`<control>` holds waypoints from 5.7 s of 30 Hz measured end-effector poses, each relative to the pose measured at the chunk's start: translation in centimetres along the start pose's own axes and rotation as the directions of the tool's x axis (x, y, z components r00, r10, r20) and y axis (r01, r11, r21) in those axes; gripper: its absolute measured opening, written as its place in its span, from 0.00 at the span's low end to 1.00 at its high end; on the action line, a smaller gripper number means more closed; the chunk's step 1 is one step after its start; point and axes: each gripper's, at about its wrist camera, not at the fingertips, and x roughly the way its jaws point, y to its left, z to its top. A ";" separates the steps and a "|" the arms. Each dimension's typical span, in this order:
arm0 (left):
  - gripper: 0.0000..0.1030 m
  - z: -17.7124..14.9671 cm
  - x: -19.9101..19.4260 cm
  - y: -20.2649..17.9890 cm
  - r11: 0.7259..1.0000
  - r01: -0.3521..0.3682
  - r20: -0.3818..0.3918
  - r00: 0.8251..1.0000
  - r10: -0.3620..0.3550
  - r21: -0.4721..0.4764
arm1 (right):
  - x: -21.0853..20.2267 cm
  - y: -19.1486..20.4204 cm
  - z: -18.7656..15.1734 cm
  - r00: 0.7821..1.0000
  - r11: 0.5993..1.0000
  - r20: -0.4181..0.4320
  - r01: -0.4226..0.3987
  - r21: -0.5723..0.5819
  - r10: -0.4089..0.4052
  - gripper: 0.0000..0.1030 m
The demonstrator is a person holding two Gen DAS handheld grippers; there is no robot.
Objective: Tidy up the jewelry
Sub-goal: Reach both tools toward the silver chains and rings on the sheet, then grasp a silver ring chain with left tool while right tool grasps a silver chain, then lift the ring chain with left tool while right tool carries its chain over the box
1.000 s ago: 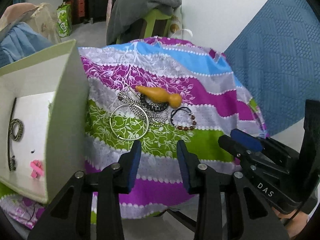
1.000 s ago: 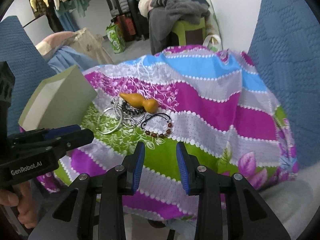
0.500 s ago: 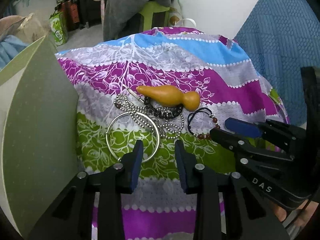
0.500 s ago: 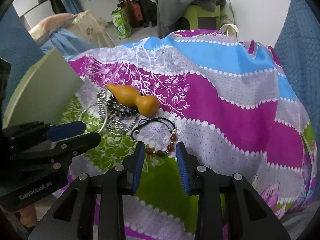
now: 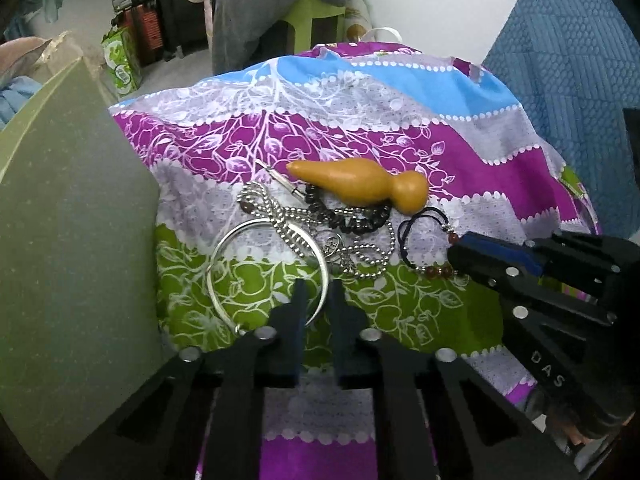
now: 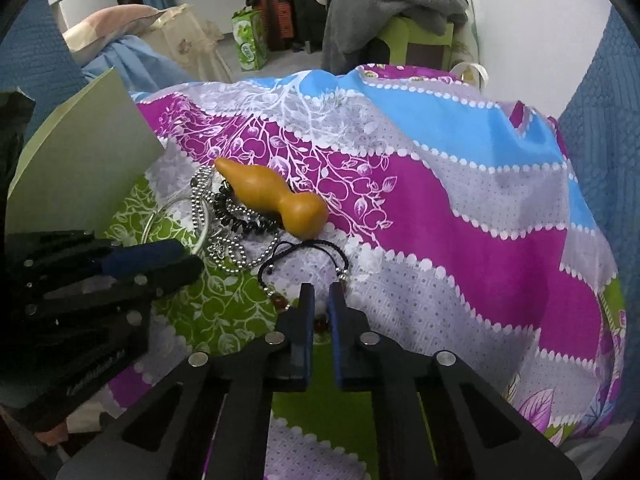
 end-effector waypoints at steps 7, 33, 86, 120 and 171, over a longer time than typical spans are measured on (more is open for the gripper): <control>0.04 -0.8 -1.6 -0.2 0.998 0.056 -0.007 0.998 -0.056 -0.025 | -1.1 -0.5 -1.0 0.999 0.998 -0.006 -0.044 0.054 0.044 0.03; 0.04 -3.7 -11.9 1.9 0.953 0.226 0.155 0.968 -0.197 -0.202 | -1.2 2.0 -0.1 0.988 0.988 0.087 -0.124 -0.086 0.132 0.28; 0.04 -3.5 -15.0 3.4 0.951 0.235 0.224 0.956 -0.189 -0.200 | -6.4 -0.3 4.1 0.809 0.769 0.266 -0.583 0.262 0.524 0.05; 0.04 0.4 -22.3 3.1 0.951 0.279 0.314 0.922 -0.226 -0.132 | -2.6 8.0 1.3 0.871 0.886 0.163 -0.451 -0.107 0.463 0.08; 0.04 -0.9 -22.0 13.8 0.982 0.188 0.285 0.940 -0.188 0.027 | -15.3 18.1 16.1 0.870 0.923 0.307 -0.368 -0.117 0.385 0.02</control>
